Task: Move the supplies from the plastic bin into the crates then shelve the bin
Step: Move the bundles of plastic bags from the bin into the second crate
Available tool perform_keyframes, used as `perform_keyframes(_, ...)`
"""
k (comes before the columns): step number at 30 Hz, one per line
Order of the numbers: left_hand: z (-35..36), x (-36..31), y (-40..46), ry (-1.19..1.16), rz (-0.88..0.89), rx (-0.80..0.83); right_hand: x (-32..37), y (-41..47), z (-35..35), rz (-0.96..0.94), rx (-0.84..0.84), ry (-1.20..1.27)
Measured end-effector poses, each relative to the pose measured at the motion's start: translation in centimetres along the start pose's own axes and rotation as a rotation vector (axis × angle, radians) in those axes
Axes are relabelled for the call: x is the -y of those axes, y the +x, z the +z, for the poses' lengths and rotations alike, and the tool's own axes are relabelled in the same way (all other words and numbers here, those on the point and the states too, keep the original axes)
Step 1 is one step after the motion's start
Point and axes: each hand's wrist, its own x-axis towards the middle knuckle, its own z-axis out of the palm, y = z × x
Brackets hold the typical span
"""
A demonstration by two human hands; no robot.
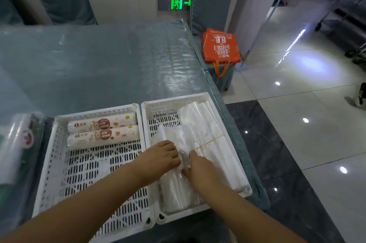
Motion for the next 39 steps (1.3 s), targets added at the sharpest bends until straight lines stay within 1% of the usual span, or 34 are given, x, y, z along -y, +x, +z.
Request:
perform_keyframes(2,0.4,-0.1,0.1,0.004,-0.017,-0.026,-0.3,0.2,0.2,-0.001,0.017,0.014)
perform_keyframes(6,0.7,0.1,0.1,0.023,-0.036,-0.078,-0.2,0.5,0.2,-0.067,0.073,0.05)
perform_keyframes(8,0.7,0.2,0.1,0.032,-0.081,-0.082,0.1,0.3,-0.1,-0.08,0.09,0.078)
perform_keyframes(10,0.8,0.1,0.2,-0.006,-0.137,-0.089,0.0,-0.3,-0.7,-0.107,0.066,0.029)
perform_keyframes(11,0.8,0.0,0.3,-0.034,-0.155,-0.089,-0.2,-0.7,-1.2,-0.138,0.014,-0.03)
perform_keyframes(12,0.7,-0.2,0.4,-0.045,-0.163,-0.098,-0.4,-1.2,-1.9,-0.178,-0.073,-0.087)
perform_keyframes(14,0.8,-0.8,0.9,-0.046,-0.168,-0.142,-1.0,-1.8,-3.5,-0.235,-0.292,-0.167)
perform_keyframes(16,1.0,-1.7,1.7,-0.128,-0.178,-0.151,-1.8,-1.9,-4.9,-0.174,-0.448,-0.225)
perform_keyframes(17,1.2,-2.2,2.1,-0.186,-0.181,-0.14,-2.2,-1.8,-5.3,-0.113,-0.471,-0.243)
perform_keyframes(19,2.1,-2.9,2.8,-0.208,-0.163,-0.034,-2.9,-1.6,-5.4,-0.015,-0.407,-0.243)
perform_keyframes(21,3.3,-3.4,3.0,-0.124,-0.115,0.06,-3.3,-1.6,-4.8,0.037,-0.299,-0.212)
perform_keyframes(22,3.7,-3.5,3.0,-0.087,-0.104,0.081,-3.3,-1.7,-4.4,0.051,-0.268,-0.181)
perform_keyframes(25,4.3,-3.4,3.0,-0.052,-0.084,0.082,-3.5,-1.8,-3.8,0.08,-0.241,-0.095)
perform_keyframes(28,4.5,-3.3,3.2,-0.053,-0.072,0.101,-4.0,-1.7,-3.8,0.05,-0.243,-0.022)
perform_keyframes(32,4.1,-3.7,3.7,-0.109,-0.137,0.076,-4.2,-1.7,-4.0,0.098,-0.219,0.158)
perform_keyframes(34,3.8,-4.2,4.5,-0.132,-0.183,0.033,-3.8,-1.9,-4.0,0.089,-0.185,0.131)
perform_keyframes(36,3.7,-4.7,5.4,-0.141,-0.177,0.014,-3.7,-2.0,-4.5,0.074,-0.166,0.018)
perform_keyframes(37,3.7,-4.9,5.8,-0.143,-0.162,0.015,-3.9,-2.1,-5.0,0.083,-0.197,-0.029)
perform_keyframes(39,4.0,-5.1,6.4,-0.125,-0.113,0.027,-5.0,-2.5,-6.2,0.072,-0.348,-0.097)
